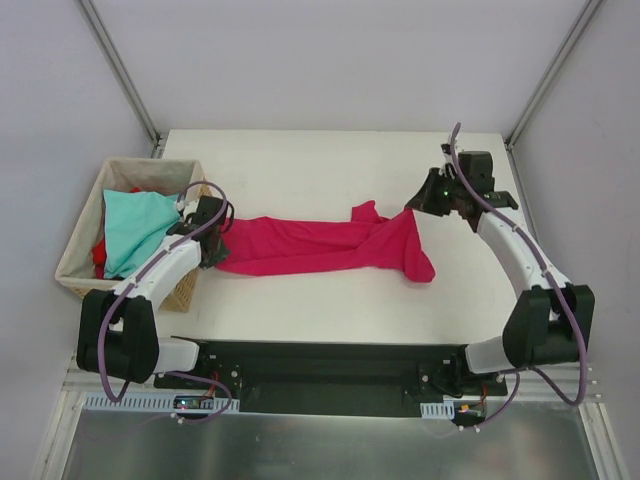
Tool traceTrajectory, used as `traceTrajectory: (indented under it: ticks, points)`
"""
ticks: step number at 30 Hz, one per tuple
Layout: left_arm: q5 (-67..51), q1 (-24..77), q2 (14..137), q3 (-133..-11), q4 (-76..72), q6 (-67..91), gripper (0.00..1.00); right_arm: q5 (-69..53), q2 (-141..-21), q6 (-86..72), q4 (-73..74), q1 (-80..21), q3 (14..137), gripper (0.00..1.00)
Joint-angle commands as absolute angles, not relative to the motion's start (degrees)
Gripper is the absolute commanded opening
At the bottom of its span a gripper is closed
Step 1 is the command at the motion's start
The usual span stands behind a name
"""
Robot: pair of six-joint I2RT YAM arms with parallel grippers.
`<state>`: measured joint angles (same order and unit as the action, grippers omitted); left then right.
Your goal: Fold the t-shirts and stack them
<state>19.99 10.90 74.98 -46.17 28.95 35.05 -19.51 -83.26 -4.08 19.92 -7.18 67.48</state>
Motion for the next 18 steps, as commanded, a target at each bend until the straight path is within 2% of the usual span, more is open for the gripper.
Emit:
traceTrajectory:
  ticks: [1,7,11,18]
  points:
    - [19.07,11.34,72.34,-50.27,29.88,34.54,0.0,-28.73,-77.09,-3.86,15.65,-9.23,61.36,0.0]
    - [16.61,11.25,70.49,-60.89,29.79,30.86,0.0,-30.15,-70.67,-2.9,14.94,-8.7,67.22,0.0]
    - [16.96,11.25,72.33,-76.0,29.71,25.41,0.0,-32.42,-73.29,-4.04,15.65,-5.98,83.82,0.0]
    - [16.79,11.16,78.73,-98.5,29.53,19.52,0.0,-33.13,-85.15,-9.75,17.31,-0.1,112.01,0.0]
